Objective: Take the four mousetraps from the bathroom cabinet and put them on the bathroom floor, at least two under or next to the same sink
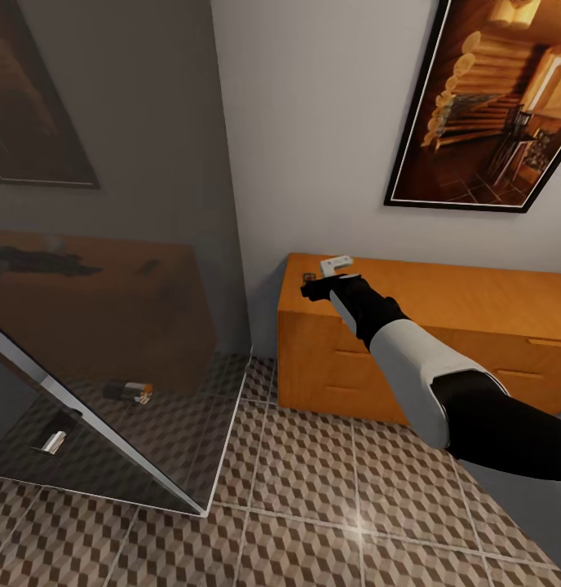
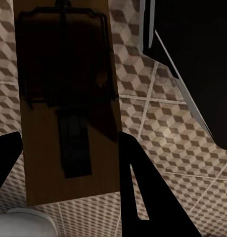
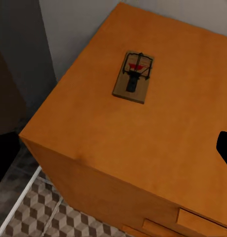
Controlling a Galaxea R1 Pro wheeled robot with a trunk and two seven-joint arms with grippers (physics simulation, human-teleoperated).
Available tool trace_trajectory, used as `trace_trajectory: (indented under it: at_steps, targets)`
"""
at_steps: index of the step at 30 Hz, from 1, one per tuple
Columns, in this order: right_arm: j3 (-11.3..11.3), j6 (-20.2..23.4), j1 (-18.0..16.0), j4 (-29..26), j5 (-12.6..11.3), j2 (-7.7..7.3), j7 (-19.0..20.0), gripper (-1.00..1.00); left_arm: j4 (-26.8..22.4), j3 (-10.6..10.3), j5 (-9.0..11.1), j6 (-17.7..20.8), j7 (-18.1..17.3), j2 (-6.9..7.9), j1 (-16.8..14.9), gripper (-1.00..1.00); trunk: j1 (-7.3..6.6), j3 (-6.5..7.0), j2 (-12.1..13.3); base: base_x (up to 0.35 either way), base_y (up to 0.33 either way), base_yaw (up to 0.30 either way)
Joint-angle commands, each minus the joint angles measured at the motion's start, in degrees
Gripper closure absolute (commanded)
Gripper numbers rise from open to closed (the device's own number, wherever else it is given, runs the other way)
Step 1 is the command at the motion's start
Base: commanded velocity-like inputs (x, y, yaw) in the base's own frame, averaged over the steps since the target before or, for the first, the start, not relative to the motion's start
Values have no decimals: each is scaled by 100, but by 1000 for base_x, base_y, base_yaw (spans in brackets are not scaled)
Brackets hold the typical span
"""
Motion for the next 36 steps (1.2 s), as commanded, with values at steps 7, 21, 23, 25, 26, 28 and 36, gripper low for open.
trace_trajectory:
  at_steps: [7, 21, 23, 25, 26, 28, 36]
  targets:
    - [5, -367, -3, -16, 58, 0, 15, -100, 22, -48, 57, -36, -29, 2, -7, 100, 2, -8, -8, 0, 0, 0]
    - [22, -1029, -3, -8, 76, 0, 9, -100, 17, -47, 57, -36, -29, 11, -4, 100, 2, -8, -8, 0, 0, 0]
    - [26, -1086, -3, -9, 77, 0, 10, -100, 16, -47, 57, -36, -29, 11, -5, 100, 2, -8, -8, 0, 0, 0]
    - [29, -1175, -3, -5, 79, 0, 5, -100, 15, -47, 57, -36, -29, 11, -6, 100, 2, -8, -8, 0, 0, 0]
    - [29, -1209, -3, -5, 81, 0, 1, -100, 15, -47, 57, -36, -29, 11, -5, 100, 2, -8, -8, 0, 0, 0]
    - [27, -1265, -3, -3, 84, 0, -8, -100, 15, -47, 57, -36, -29, 11, -4, 100, 2, -8, -8, 0, 0, 0]
    - [23, -1349, -3, 12, 97, 0, -31, -100, 14, -50, 57, -36, -29, 11, -3, 100, 2, -8, -8, 0, 0, 0]
